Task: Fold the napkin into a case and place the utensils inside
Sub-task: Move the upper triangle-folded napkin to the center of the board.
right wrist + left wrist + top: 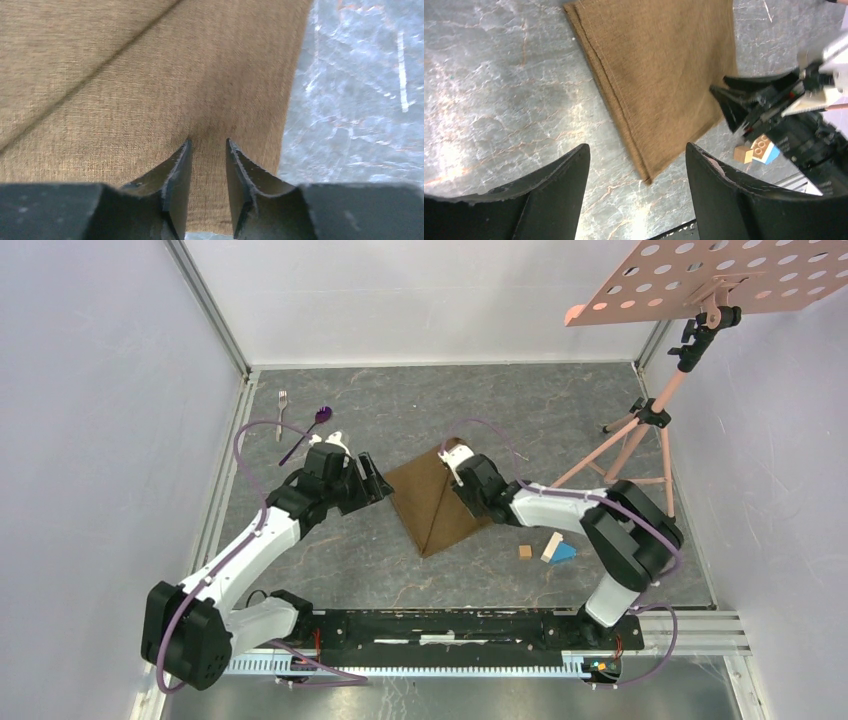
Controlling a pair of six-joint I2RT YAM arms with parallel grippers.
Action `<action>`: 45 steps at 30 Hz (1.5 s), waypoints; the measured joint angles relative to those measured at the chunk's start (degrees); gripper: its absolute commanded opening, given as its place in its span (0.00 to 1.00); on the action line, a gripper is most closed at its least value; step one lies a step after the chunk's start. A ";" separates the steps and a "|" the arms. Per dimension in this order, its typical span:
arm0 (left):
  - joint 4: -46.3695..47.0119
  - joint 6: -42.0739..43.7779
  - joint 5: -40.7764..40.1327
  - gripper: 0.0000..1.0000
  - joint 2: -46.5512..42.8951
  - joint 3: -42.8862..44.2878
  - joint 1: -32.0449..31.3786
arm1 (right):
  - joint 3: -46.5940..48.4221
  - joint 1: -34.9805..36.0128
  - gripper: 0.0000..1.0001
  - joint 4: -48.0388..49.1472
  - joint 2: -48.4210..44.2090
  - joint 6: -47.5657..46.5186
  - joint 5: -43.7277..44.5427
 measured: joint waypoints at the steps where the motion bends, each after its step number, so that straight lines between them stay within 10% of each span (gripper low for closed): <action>1: -0.35 -0.02 -0.13 0.78 -0.98 -0.66 0.13 | 1.99 0.02 0.45 -0.70 1.55 -1.05 1.25; 9: -6.36 -1.88 -8.26 0.83 -9.11 -1.42 1.55 | 13.44 6.03 0.77 -11.87 1.60 1.09 2.82; 18: -11.96 -6.58 -15.39 0.81 -9.88 -1.42 2.91 | 22.53 18.56 0.51 -15.69 5.51 10.84 -9.09; 45: -12.66 -7.02 -14.97 0.81 -8.46 -2.49 3.34 | 22.05 20.98 0.50 -18.47 12.63 9.70 -4.15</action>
